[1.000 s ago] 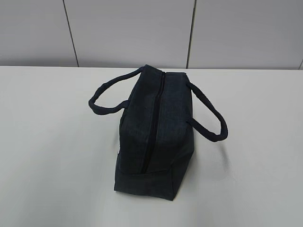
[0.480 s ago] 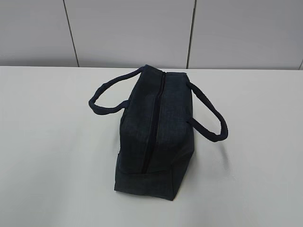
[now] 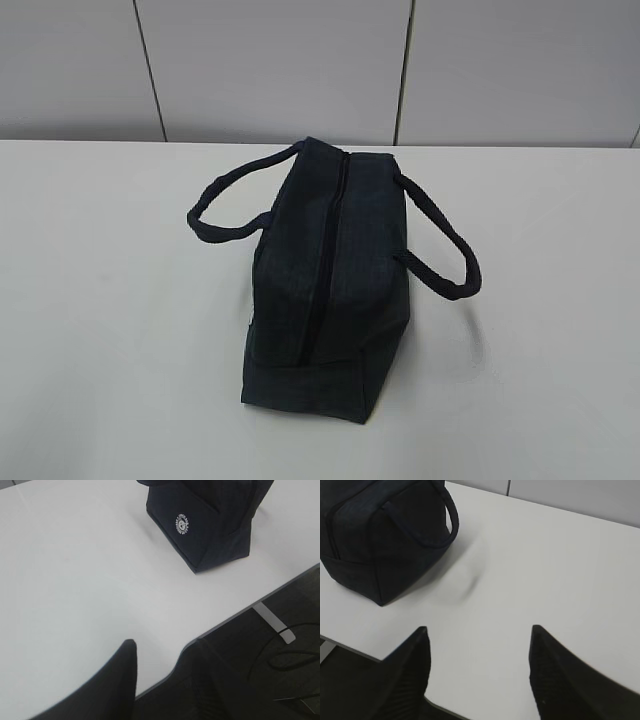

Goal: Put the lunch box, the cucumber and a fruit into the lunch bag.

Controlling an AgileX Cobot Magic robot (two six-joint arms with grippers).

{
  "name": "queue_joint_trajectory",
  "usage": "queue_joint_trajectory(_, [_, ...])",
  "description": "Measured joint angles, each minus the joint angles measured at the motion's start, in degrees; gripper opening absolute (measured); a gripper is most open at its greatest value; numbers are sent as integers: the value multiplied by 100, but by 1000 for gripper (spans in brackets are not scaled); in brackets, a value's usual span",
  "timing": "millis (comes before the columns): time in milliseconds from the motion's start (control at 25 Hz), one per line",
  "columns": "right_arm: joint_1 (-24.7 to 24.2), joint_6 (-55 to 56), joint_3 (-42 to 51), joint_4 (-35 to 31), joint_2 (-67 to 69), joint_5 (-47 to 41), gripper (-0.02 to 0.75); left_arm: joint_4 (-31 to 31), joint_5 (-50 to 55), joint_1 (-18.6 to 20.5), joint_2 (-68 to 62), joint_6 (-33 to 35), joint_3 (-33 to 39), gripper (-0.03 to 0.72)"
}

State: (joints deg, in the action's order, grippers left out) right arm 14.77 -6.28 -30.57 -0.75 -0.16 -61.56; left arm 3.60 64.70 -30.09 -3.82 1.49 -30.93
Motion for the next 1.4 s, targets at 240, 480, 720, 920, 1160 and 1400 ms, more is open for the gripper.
queue_joint_trajectory(240, [0,0,131,-202,-73,-222,468,-60,-83,0,313,0,178,247])
queue_joint_trajectory(480, [0,0,225,-296,-83,-407,468,-215,-96,0,313,0,178,244])
queue_joint_trajectory(720, [0,-12,225,-309,-83,-407,468,-272,-96,8,313,0,178,241])
queue_joint_trajectory(920, [-23,-12,225,-309,-83,-407,468,-283,-97,531,313,0,178,241])
queue_joint_trajectory(1160, [-667,-12,225,-309,-83,-411,468,-248,-108,1676,313,0,178,239])
queue_joint_trajectory(1400, [-1108,-22,225,-309,-83,-411,468,-228,-108,2017,313,0,178,239])
